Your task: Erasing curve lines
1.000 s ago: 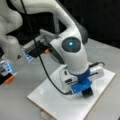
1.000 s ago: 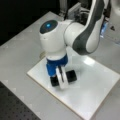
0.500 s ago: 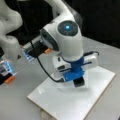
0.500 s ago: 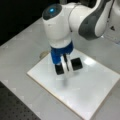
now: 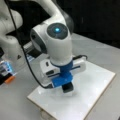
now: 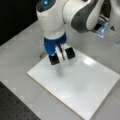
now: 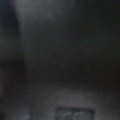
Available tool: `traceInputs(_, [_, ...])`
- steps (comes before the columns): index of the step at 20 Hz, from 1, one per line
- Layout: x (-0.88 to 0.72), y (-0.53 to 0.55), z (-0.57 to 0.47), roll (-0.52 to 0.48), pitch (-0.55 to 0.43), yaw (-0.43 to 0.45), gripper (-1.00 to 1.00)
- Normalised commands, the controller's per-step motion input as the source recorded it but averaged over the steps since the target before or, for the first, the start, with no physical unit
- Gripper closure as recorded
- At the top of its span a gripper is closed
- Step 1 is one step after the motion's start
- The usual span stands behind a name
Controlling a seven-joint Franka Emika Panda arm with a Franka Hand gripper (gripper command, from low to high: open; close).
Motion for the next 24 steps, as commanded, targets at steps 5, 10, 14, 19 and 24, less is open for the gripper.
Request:
traceInputs(5, [-0.24,-0.43,-0.04,-0.111,-0.052,0.533,1.00])
traceInputs(10, [-0.13,-0.35,-0.13,-0.081,-0.099,0.454,1.00])
traceInputs(14, [-0.04,-0.36,-0.13,-0.051,-0.091,0.406,1.00])
traceInputs(19, [0.03,-0.32,-0.08,-0.025,-0.077,0.337,1.00])
traceInputs(24, [0.10,-0.24,-0.04,0.001,-0.042,0.223,1.00])
